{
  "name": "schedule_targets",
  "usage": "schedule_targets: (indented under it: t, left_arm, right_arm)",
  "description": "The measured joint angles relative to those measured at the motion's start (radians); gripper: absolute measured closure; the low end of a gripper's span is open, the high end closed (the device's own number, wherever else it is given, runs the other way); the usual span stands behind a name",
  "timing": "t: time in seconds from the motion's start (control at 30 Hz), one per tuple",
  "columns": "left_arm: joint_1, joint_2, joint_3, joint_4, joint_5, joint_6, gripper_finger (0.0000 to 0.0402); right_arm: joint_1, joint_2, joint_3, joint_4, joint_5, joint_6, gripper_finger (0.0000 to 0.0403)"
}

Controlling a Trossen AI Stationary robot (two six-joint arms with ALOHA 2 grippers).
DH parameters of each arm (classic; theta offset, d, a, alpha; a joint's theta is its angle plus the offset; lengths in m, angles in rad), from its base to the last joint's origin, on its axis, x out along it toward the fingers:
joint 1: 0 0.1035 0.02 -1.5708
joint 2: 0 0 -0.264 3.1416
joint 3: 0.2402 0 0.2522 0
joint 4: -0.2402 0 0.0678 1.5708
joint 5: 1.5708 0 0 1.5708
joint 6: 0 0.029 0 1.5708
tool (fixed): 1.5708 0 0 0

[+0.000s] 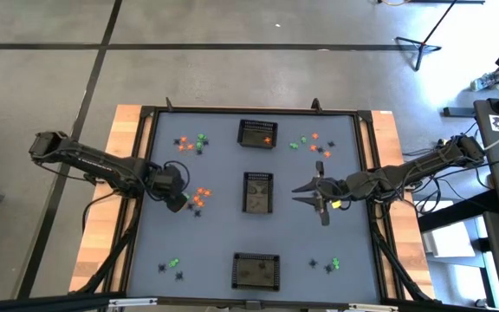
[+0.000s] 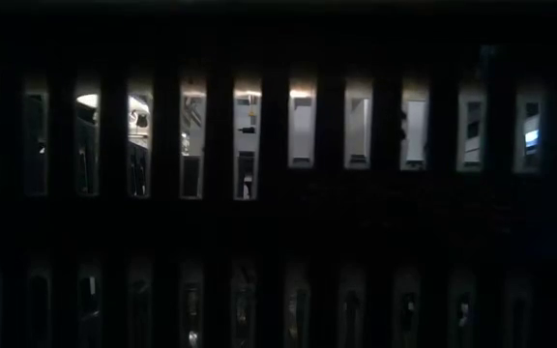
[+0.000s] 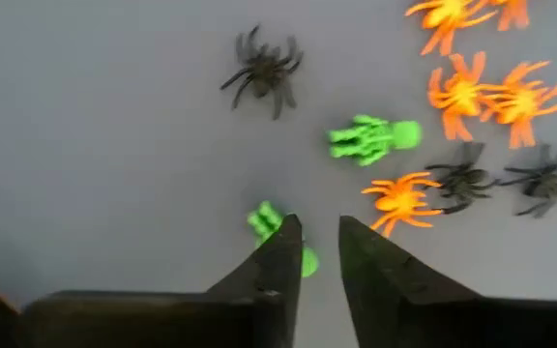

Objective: Sort Halloween decoration
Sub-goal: Put the green skeleton toy into the center black bin

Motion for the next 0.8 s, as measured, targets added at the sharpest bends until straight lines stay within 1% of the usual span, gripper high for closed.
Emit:
schedule_targets:
  t: [0.13, 0.23, 0.43, 0.63, 0.8]
  left_arm:
    - [-0.005, 0.000, -0.010, -0.002, 0.002, -0.063, 0.0297]
    - [-0.016, 0.005, -0.012, -0.002, 0.002, -0.135, 0.0289]
    - [-0.055, 0.052, -0.013, -0.006, -0.002, -0.237, 0.0288]
    - [-0.081, 0.126, -0.013, -0.006, -0.007, -0.287, 0.0288]
    - [-0.085, 0.175, -0.011, -0.003, -0.009, -0.289, 0.0309]
  right_arm:
    - [0.000, 0.000, 0.000, 0.016, 0.000, -0.001, 0.0311]
    - [0.000, 0.000, 0.000, 0.013, 0.000, -0.001, 0.0311]
    - [0.000, 0.000, 0.000, 0.012, 0.000, -0.001, 0.0311]
    - [0.000, 0.000, 0.000, 0.012, 0.000, -0.001, 0.0311]
    - [0.000, 0.000, 0.000, 0.012, 0.000, -0.001, 0.0311]
